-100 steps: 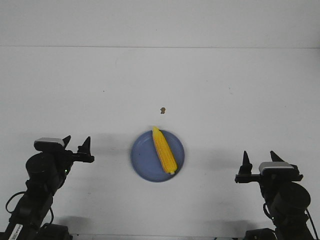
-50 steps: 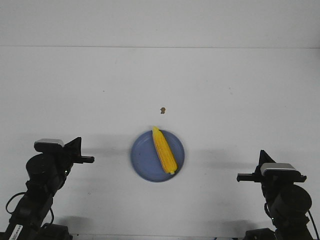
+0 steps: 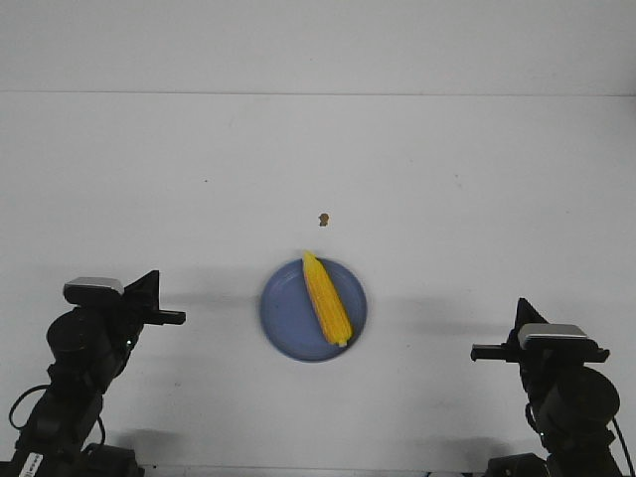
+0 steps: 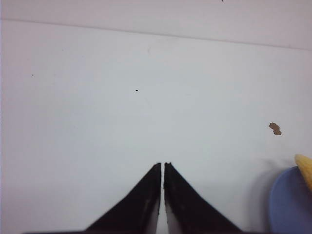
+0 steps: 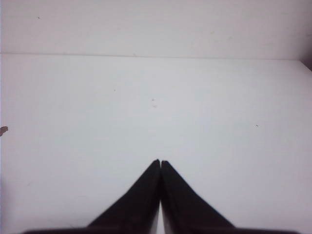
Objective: Place corn on plate with both arms
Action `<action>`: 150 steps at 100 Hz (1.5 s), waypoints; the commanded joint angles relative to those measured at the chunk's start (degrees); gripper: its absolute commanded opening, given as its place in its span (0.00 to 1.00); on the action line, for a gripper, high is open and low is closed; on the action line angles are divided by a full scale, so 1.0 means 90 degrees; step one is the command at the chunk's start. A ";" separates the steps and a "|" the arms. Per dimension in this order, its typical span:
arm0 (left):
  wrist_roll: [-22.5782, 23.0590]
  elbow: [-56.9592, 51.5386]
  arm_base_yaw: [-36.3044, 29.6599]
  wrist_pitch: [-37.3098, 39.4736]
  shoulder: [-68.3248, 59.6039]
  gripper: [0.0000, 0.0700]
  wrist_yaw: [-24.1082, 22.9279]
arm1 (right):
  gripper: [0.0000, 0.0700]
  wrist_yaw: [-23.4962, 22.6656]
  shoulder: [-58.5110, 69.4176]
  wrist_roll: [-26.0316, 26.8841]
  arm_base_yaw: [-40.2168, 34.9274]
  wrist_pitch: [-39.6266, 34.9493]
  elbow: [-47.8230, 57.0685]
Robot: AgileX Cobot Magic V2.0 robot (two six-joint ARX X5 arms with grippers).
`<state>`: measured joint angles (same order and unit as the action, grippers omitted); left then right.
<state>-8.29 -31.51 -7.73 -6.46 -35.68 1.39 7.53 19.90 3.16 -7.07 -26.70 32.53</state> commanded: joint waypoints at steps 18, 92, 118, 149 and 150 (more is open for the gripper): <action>0.0010 -0.0066 -0.0012 0.0066 0.0211 0.02 -0.0017 | 0.00 0.0005 0.0000 -0.0046 -0.0010 0.0058 0.0053; 0.0682 0.3111 0.0032 0.1851 0.3939 0.02 -0.0049 | 0.00 0.0005 0.0000 -0.0046 -0.0010 0.0058 0.0053; 0.0685 0.3412 0.0107 0.1875 0.3946 0.02 -0.0049 | 0.00 0.0005 0.0000 -0.0046 -0.0010 0.0061 0.0053; 0.0678 0.3412 0.0197 0.1875 0.3944 0.02 -0.0046 | 0.00 0.0005 0.0000 -0.0046 -0.0010 0.0061 0.0053; 0.0678 0.3412 0.0197 0.1875 0.3944 0.02 -0.0046 | 0.00 0.0005 0.0000 -0.0046 -0.0010 0.0061 0.0053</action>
<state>-2.46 -1.93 -6.02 9.82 -0.25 1.21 7.53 19.90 3.16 -7.07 -26.70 32.53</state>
